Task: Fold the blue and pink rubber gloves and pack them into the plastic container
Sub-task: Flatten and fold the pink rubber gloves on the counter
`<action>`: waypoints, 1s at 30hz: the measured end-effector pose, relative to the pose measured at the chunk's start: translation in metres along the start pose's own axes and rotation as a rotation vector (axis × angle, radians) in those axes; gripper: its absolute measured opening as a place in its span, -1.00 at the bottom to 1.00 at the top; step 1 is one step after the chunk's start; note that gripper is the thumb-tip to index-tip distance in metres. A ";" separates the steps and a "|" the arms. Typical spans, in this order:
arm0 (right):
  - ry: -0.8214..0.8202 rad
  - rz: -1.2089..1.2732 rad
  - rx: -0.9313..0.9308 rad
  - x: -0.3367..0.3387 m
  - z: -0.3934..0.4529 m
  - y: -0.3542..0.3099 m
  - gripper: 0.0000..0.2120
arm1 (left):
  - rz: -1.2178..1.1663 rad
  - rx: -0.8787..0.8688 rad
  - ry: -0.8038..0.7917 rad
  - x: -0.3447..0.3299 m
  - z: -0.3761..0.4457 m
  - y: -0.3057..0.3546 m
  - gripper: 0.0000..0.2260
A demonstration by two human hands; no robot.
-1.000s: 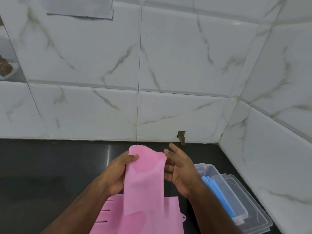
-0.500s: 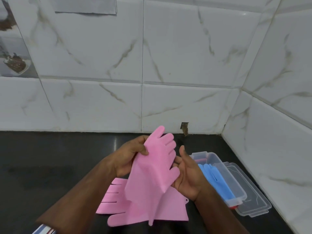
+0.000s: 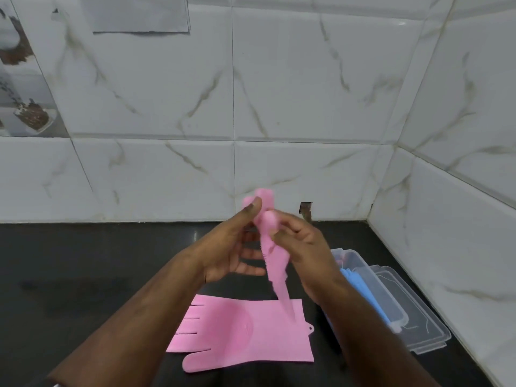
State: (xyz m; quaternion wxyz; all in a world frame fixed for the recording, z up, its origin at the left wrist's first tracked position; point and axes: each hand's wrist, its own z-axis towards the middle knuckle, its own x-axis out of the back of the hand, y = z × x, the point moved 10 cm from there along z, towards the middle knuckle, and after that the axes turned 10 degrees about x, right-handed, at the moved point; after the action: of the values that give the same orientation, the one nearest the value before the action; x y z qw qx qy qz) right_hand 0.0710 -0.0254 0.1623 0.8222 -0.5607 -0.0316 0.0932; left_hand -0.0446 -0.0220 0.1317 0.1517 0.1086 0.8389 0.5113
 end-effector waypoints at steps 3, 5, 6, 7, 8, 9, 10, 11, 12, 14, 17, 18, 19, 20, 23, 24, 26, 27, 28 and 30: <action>-0.245 -0.205 0.016 -0.033 -0.008 -0.008 -0.66 | -0.158 -0.043 0.034 0.007 -0.003 0.007 -0.51; -0.101 -0.143 0.049 -0.016 -0.007 -0.018 -0.72 | -0.261 -0.084 0.108 0.023 -0.006 0.008 -0.72; 0.007 -0.104 0.064 -0.001 -0.006 -0.021 -0.74 | -0.289 -0.103 0.118 0.030 -0.008 0.008 -0.78; 0.095 -0.093 0.072 0.014 -0.004 -0.019 -0.74 | -0.294 -0.110 0.118 0.034 -0.010 0.008 -0.81; 0.148 -0.104 0.065 0.027 -0.002 -0.014 -0.71 | -0.286 -0.115 0.109 0.036 -0.012 0.008 -0.83; 0.147 -0.125 0.046 0.034 0.001 -0.011 -0.67 | -0.284 -0.108 0.095 0.037 -0.013 0.007 -0.85; 0.088 -0.151 0.013 0.034 0.003 -0.004 -0.60 | -0.284 -0.106 0.073 0.034 -0.015 0.007 -0.86; -0.013 -0.160 -0.019 0.027 0.004 0.002 -0.51 | -0.286 -0.100 0.048 0.031 -0.017 0.008 -0.86; -0.117 -0.151 -0.047 0.018 0.004 0.009 -0.47 | -0.284 -0.103 0.013 0.027 -0.018 0.009 -0.85; -0.226 -0.103 -0.086 0.005 0.001 0.018 -0.57 | -0.281 -0.101 -0.041 0.020 -0.021 0.010 -0.82; -0.101 -0.096 -0.034 0.014 0.004 0.013 -0.81 | -0.226 -0.138 0.017 0.030 -0.026 0.012 -0.78; -0.059 -0.119 -0.001 0.019 0.006 0.009 -0.85 | -0.180 -0.195 0.086 0.042 -0.028 0.018 -0.81; -0.051 -0.163 0.031 0.021 0.007 0.004 -0.89 | -0.120 -0.265 0.170 0.056 -0.031 0.026 -0.84; -0.068 -0.236 0.055 0.019 0.008 -0.001 -0.91 | -0.034 -0.341 0.263 0.068 -0.037 0.035 -0.77; -0.182 -0.491 0.085 0.004 0.010 -0.004 -0.91 | 0.469 -0.535 0.412 0.062 -0.056 0.061 -0.51; -0.221 -0.551 0.107 -0.003 0.010 -0.005 -0.90 | 0.657 -0.543 0.377 0.043 -0.057 0.063 -0.50; -0.272 -0.606 0.153 -0.012 0.010 -0.007 -0.84 | 0.958 -0.488 0.325 0.018 -0.048 0.055 -0.59; -0.289 -0.622 0.162 -0.014 0.010 -0.006 -0.83 | 1.067 -0.464 0.337 0.012 -0.043 0.052 -0.69; -0.304 -0.645 0.162 -0.015 0.010 -0.005 -0.85 | 1.141 -0.450 0.365 0.010 -0.040 0.050 -0.80; -0.329 -0.682 0.147 -0.012 0.011 -0.001 -0.89 | 1.158 -0.416 0.412 0.017 -0.037 0.049 -0.96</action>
State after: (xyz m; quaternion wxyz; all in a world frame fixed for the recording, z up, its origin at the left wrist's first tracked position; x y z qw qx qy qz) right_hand 0.0577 -0.0183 0.1682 0.8278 -0.4351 -0.3411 -0.0950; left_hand -0.0724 -0.0248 0.1895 -0.2947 0.4114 0.5401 0.6724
